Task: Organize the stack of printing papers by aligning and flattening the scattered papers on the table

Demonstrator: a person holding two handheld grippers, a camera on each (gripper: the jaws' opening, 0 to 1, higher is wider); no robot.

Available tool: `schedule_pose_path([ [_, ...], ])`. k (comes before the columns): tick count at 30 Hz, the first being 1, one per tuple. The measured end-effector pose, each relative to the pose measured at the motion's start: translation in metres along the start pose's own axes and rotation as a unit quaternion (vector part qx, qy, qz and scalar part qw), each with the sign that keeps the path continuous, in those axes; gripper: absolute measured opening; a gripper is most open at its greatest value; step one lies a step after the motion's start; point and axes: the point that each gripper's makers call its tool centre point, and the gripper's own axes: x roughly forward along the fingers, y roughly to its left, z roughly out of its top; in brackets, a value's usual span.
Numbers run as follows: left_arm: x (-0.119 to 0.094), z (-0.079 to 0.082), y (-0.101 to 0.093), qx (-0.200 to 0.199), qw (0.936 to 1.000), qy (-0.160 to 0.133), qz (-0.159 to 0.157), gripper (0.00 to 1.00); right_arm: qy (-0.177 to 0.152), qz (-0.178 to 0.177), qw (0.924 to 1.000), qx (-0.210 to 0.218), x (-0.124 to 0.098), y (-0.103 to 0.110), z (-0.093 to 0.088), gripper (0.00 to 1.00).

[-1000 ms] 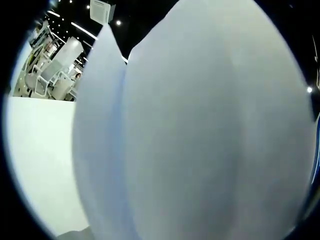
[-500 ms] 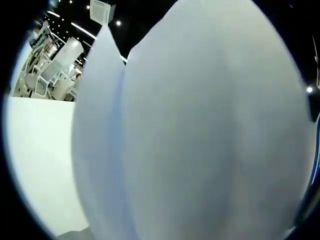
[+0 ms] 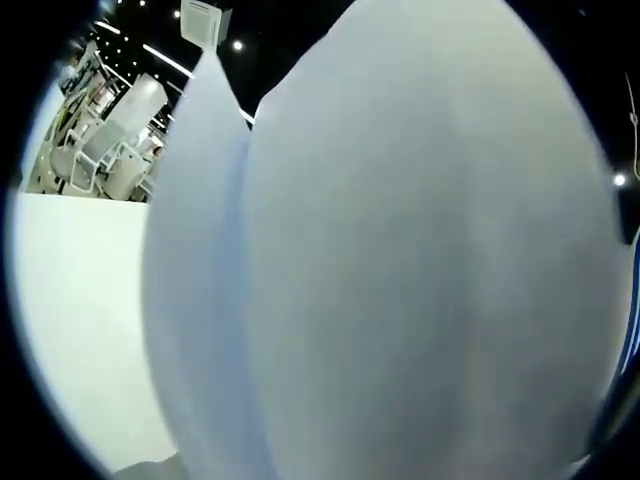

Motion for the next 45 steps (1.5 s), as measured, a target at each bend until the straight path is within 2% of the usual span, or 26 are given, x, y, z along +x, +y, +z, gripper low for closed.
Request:
schedule_pose_path([
  [9, -0.001, -0.001, -0.002, 0.002, 1.0, 0.002, 0.001, 0.08, -0.013, 0.0, 0.9998, -0.013, 0.007, 0.019, 0.015, 0.0],
  [19, -0.001, -0.001, -0.002, 0.0, 1.0, 0.003, -0.001, 0.08, -0.037, 0.019, 0.9989, -0.022, 0.019, 0.048, 0.03, 0.0],
  [31, -0.001, -0.001, -0.001, 0.0, 1.0, 0.002, -0.001, 0.08, -0.047, 0.037, 0.9982, -0.011, 0.018, 0.046, 0.03, 0.0],
  [45, -0.001, -0.001, -0.003, 0.001, 1.0, 0.002, -0.005, 0.08, -0.042, 0.024, 0.9988, 0.008, 0.015, 0.042, 0.025, 0.0],
])
